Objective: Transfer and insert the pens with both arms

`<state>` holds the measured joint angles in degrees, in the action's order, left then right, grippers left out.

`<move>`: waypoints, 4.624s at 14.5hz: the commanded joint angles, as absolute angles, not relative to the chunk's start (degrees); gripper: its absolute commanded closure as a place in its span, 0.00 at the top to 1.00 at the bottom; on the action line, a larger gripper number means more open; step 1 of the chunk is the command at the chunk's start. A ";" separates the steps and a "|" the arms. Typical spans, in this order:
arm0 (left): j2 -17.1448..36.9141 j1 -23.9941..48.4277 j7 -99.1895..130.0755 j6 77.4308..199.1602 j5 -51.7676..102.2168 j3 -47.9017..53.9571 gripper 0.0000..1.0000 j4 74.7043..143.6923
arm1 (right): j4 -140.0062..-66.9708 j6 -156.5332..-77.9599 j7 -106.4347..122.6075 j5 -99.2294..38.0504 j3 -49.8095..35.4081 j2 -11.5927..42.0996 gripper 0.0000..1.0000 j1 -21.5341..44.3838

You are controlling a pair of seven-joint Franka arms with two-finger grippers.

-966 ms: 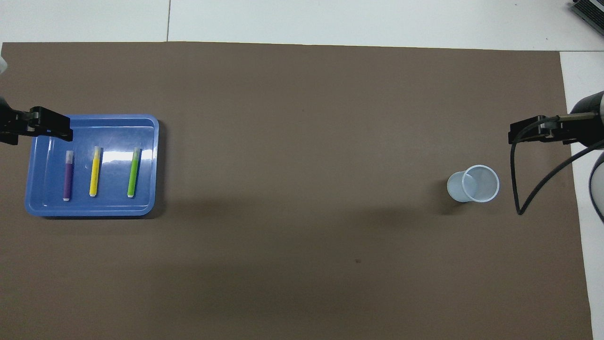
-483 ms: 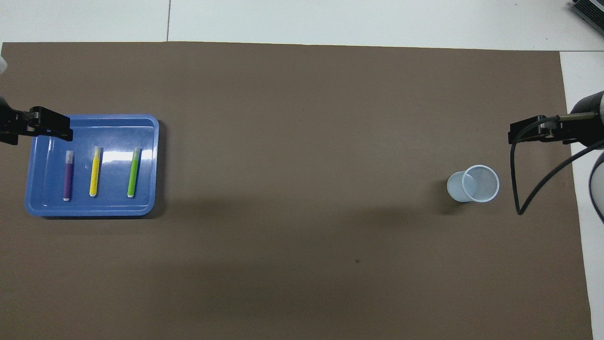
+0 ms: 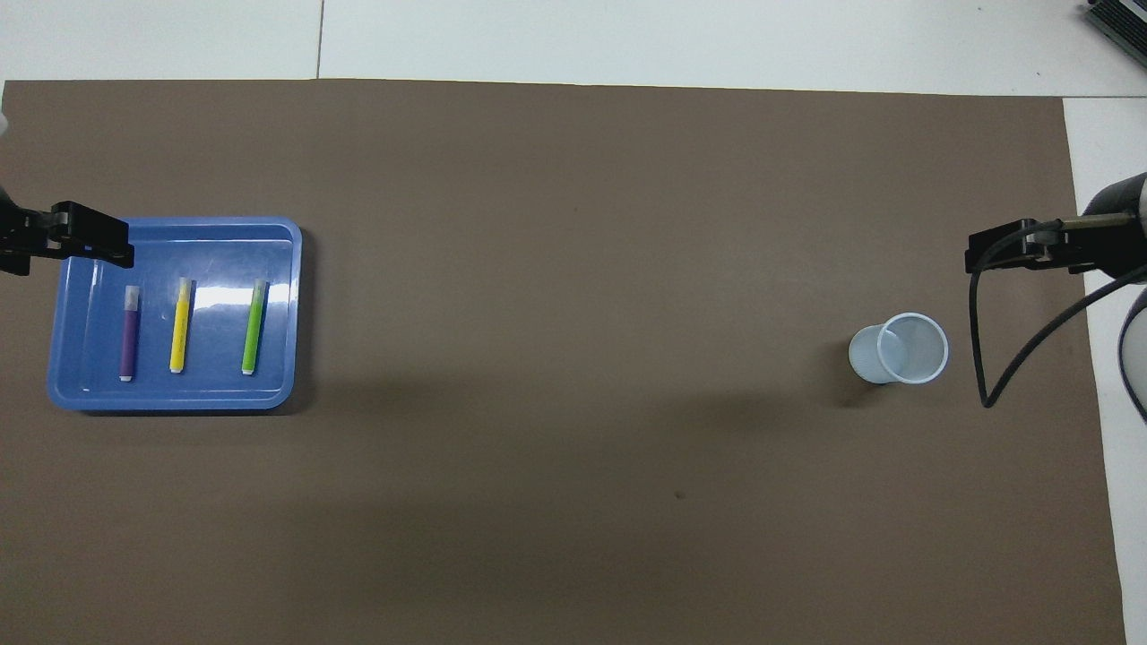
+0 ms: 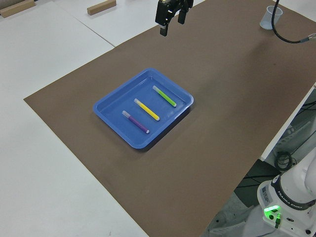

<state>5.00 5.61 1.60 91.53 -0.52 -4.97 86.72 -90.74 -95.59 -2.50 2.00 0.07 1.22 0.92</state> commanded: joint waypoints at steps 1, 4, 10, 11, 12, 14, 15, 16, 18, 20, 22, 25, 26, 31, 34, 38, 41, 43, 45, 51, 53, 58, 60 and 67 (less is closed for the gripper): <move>4.57 5.54 1.05 91.14 -0.44 -5.45 1.00 86.40 | -90.61 -95.36 -1.85 2.46 -0.18 0.97 1.00 0.44; 4.31 5.62 1.05 92.81 -0.35 -5.27 1.00 86.66 | -90.53 -95.36 -1.85 2.46 -0.26 0.97 1.00 0.35; 4.04 5.54 1.05 94.65 -0.26 -5.36 1.00 87.28 | -90.53 -95.36 -1.85 2.46 -0.26 0.97 1.00 0.44; 3.96 5.54 1.14 95.27 -0.26 -5.36 1.00 87.80 | -90.53 -95.36 -1.85 2.46 -0.26 0.97 1.00 0.35; 3.61 5.54 1.14 95.88 -0.26 -5.27 1.00 88.50 | -90.53 -95.36 -1.85 2.46 -0.26 0.97 1.00 0.44; 2.73 5.54 1.14 96.94 -0.26 -5.36 1.00 90.69 | -90.53 -95.36 -1.85 2.46 -0.26 0.97 1.00 0.44; 2.20 5.54 1.14 97.55 -0.26 -5.36 1.00 91.75 | -90.53 -95.36 -1.85 2.46 -0.26 0.97 1.00 0.44; 2.11 5.54 1.14 97.99 -0.26 -5.27 1.00 92.54 | -90.53 -95.36 -1.85 2.46 -0.26 0.97 1.00 0.44; 2.11 5.71 1.14 99.39 -0.26 -5.27 1.00 93.95 | -90.61 -95.36 -1.85 2.46 -0.26 0.97 1.00 0.35; 2.11 6.06 1.14 101.15 -0.26 -5.27 1.00 95.79 | -90.53 -95.36 -1.85 2.46 -0.26 0.97 1.00 0.44; 2.11 6.15 1.05 102.91 -0.26 -5.27 1.00 97.64 | -90.53 -95.36 -1.85 2.46 -0.26 0.97 1.00 0.44; 2.11 6.24 1.05 105.73 -0.26 -5.27 1.00 100.54 | -90.53 -95.36 -1.85 2.46 -0.26 0.97 1.00 0.44; 2.20 6.24 1.05 106.25 -0.26 -5.27 1.00 100.98 | -90.53 -95.36 -1.85 2.46 -0.26 0.97 1.00 0.35; 2.81 6.15 0.70 111.78 -0.18 -5.19 1.00 105.55 | -90.53 -95.36 -1.85 2.46 -0.26 0.97 1.00 0.44; 3.43 6.15 0.62 114.86 -0.09 -5.19 1.00 107.48 | -90.53 -95.36 -1.85 2.46 -0.26 0.97 1.00 0.44; 4.48 6.07 0.53 118.90 -0.09 -5.19 1.00 109.77 | -90.53 -95.36 -1.85 2.46 -0.26 0.97 1.00 0.44; 5.27 5.98 0.53 122.42 -0.09 -5.19 1.00 111.70 | -90.53 -95.36 -1.85 2.46 -0.18 0.97 1.00 0.44; 6.50 5.98 0.44 123.83 -0.09 -5.19 1.00 112.15 | -90.53 -95.36 -1.85 2.46 -0.26 0.97 1.00 0.44; 7.73 6.06 0.26 124.80 -0.09 -5.19 1.00 112.15 | -90.53 -95.36 -1.85 2.46 -0.26 0.97 1.00 0.44; 12.74 5.89 -1.49 129.19 -0.09 -5.19 1.00 112.15 | -90.62 -95.36 -1.85 2.46 -0.18 0.97 1.00 0.44; 14.06 5.80 -1.84 130.42 -0.09 -5.19 1.00 112.15 | -90.53 -95.36 -1.85 2.46 -0.26 0.97 1.00 0.44; 17.66 5.71 -1.85 134.38 1.05 -5.01 0.99 112.06 | -90.53 -95.36 -1.85 2.46 -0.26 0.97 1.00 0.35; 18.54 5.71 -1.85 135.43 1.84 -5.01 0.97 112.06 | -90.53 -95.36 -1.85 2.55 -0.18 0.97 1.00 0.44; 19.34 6.59 -2.72 135.88 1.93 -4.57 0.91 113.38 | -90.61 -95.36 -1.85 2.46 -0.18 0.97 1.00 0.35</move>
<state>19.50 5.79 -1.19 134.14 1.05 -4.20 111.71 -90.74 -95.59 -2.50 2.00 0.08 1.22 0.92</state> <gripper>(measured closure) 0.097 0.000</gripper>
